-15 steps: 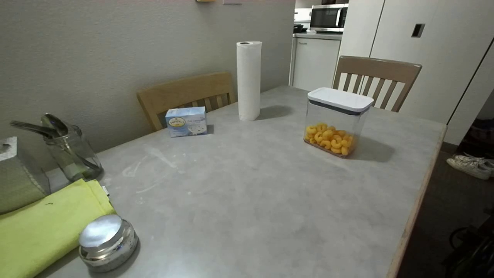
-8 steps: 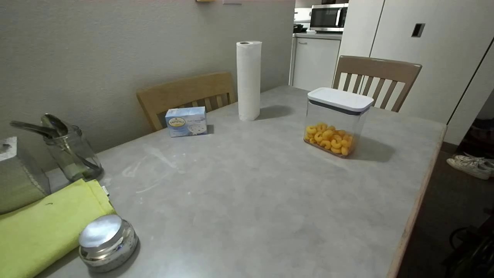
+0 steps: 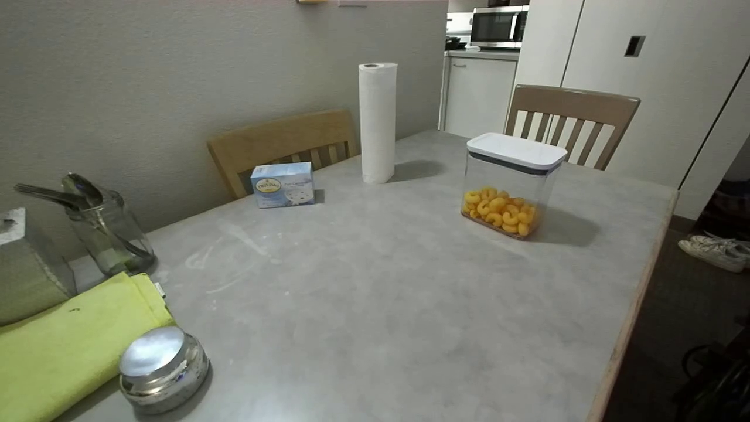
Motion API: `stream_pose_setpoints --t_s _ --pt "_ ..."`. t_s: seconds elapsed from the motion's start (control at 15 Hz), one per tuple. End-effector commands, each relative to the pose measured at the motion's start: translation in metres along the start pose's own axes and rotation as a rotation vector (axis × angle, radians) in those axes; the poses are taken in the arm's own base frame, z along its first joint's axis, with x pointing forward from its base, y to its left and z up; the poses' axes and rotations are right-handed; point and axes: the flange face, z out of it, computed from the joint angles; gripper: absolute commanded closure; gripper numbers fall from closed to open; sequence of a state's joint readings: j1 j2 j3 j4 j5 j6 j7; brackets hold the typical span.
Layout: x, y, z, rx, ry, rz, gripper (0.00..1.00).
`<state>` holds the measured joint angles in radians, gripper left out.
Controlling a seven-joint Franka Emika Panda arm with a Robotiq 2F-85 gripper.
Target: Push the button on the lid then take the lid off the clear container and put it on the table
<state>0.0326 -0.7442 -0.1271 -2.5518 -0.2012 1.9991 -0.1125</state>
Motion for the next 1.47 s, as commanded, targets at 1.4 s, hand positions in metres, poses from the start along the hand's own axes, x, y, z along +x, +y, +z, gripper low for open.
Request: stream_pose_setpoints --t_s 1.4 --pt "0.074 0.102 0.106 0.227 -0.031 0.018 0.0"
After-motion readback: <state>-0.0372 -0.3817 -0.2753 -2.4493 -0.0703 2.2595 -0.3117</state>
